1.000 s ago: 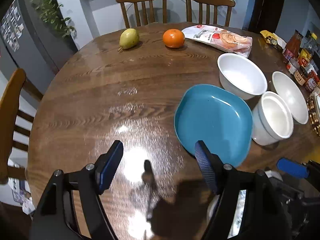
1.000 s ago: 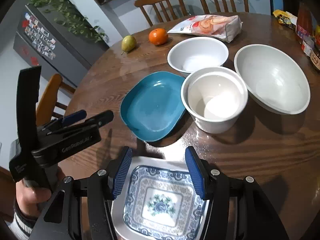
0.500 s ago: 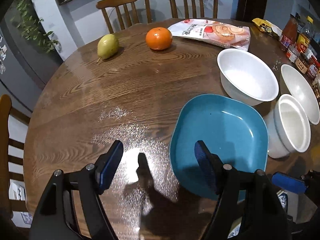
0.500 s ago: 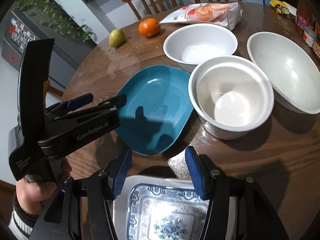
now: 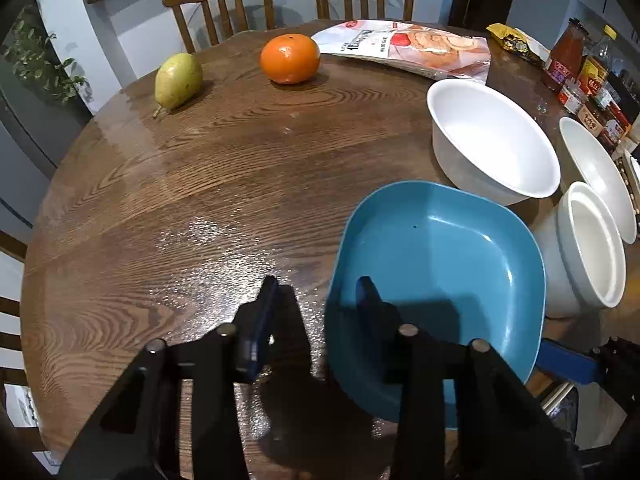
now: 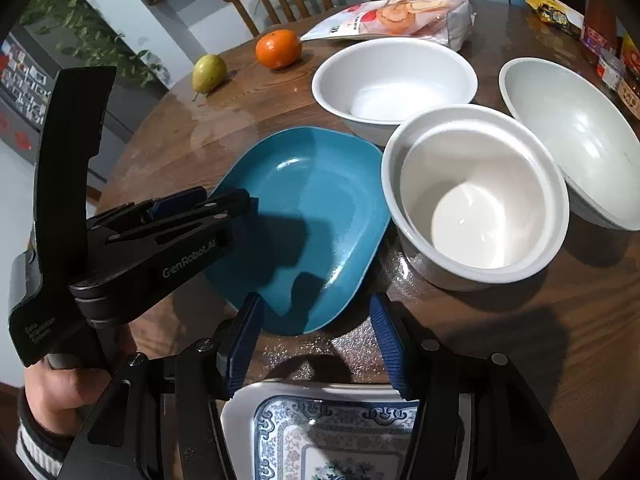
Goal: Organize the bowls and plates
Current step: 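Move both grippers to the teal square plate and grasp its rim, then lift the teal plate with both grippers and carry it toward the stacked plates, then lower the teal plate onto the stacked patterned plates with both grippers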
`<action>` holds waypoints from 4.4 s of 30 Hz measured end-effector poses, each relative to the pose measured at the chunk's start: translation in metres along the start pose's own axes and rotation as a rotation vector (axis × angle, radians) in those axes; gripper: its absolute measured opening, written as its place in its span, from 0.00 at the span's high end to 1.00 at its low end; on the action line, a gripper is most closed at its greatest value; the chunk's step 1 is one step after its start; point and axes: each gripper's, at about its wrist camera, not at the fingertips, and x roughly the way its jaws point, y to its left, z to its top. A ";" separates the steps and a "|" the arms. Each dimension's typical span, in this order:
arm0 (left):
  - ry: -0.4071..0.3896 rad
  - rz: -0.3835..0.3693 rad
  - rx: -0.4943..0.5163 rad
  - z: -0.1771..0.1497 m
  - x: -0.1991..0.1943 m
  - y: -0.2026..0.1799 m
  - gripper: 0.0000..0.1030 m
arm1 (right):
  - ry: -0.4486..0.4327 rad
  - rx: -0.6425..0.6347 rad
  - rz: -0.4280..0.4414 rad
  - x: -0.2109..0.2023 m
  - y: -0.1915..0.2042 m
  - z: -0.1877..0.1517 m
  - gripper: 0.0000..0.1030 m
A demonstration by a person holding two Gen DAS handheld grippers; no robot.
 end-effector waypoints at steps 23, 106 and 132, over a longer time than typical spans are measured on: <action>0.091 -0.050 -0.023 -0.035 -0.017 0.033 0.91 | 0.026 -0.017 0.013 0.025 0.022 0.023 0.46; 0.049 0.025 -0.091 -0.136 -0.105 -0.097 0.90 | 0.068 -0.190 0.049 -0.079 -0.044 -0.077 0.91; 0.090 0.046 -0.060 -0.132 -0.085 -0.103 0.87 | 0.072 -0.237 -0.052 -0.063 -0.044 -0.083 0.91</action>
